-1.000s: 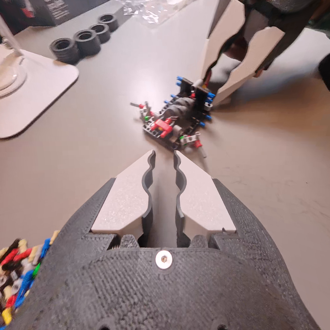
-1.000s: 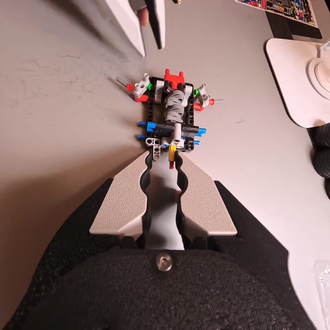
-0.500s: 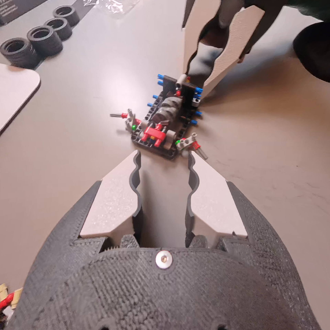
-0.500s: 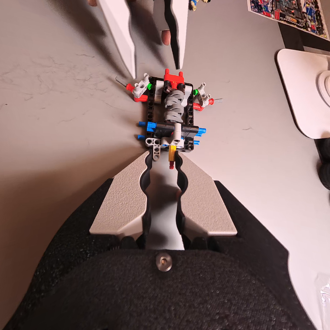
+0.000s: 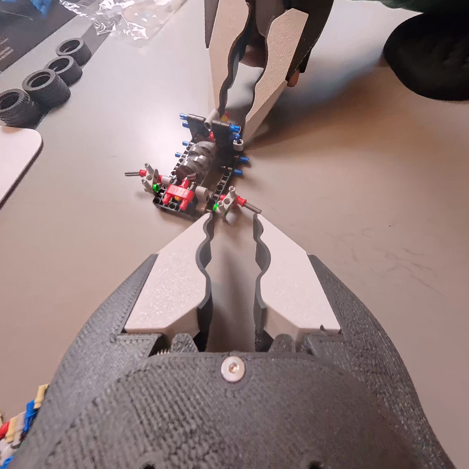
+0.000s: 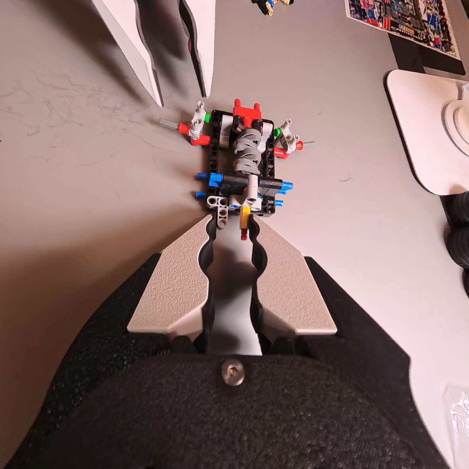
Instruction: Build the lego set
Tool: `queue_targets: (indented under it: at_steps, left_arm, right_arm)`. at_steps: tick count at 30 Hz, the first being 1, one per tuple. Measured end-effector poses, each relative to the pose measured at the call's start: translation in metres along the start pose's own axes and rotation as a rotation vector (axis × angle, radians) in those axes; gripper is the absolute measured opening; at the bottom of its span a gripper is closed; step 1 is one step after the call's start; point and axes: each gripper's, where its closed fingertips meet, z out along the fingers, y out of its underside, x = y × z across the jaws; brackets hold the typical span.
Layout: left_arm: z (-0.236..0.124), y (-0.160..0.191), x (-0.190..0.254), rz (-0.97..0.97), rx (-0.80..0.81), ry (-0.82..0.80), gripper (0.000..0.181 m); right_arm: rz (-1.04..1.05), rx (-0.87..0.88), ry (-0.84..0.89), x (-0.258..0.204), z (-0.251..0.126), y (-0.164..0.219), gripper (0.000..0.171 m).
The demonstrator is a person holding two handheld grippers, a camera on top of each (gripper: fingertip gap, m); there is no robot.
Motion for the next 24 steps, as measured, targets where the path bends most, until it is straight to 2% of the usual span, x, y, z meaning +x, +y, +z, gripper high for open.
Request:
queue_targets:
  at_steps: [4, 12, 18, 21, 24]
  left_arm:
    - [0.006, -0.001, 0.001, 0.009, -0.019, 0.004, 0.015]
    - [0.004, 0.001, 0.001, 0.011, -0.020, -0.020, 0.007]
    - [-0.013, -0.008, -0.019, -0.095, 0.080, -0.037, 0.025]
    - [-0.010, -0.002, -0.033, -0.140, 0.069, -0.044, 0.040]
    - [0.002, -0.001, -0.032, -0.125, 0.034, -0.018, 0.054]
  right_arm:
    - [-0.023, -0.009, -0.023, 0.001, 0.001, -0.001, 0.023]
    - [-0.045, -0.042, -0.095, 0.003, 0.002, 0.001, 0.023]
    - [-0.080, -0.072, -0.128, 0.004, 0.002, 0.002, 0.023]
    - [-0.075, -0.070, -0.128, 0.007, 0.003, 0.002, 0.023]
    - [-0.026, -0.017, -0.124, 0.010, -0.006, -0.007, 0.036]
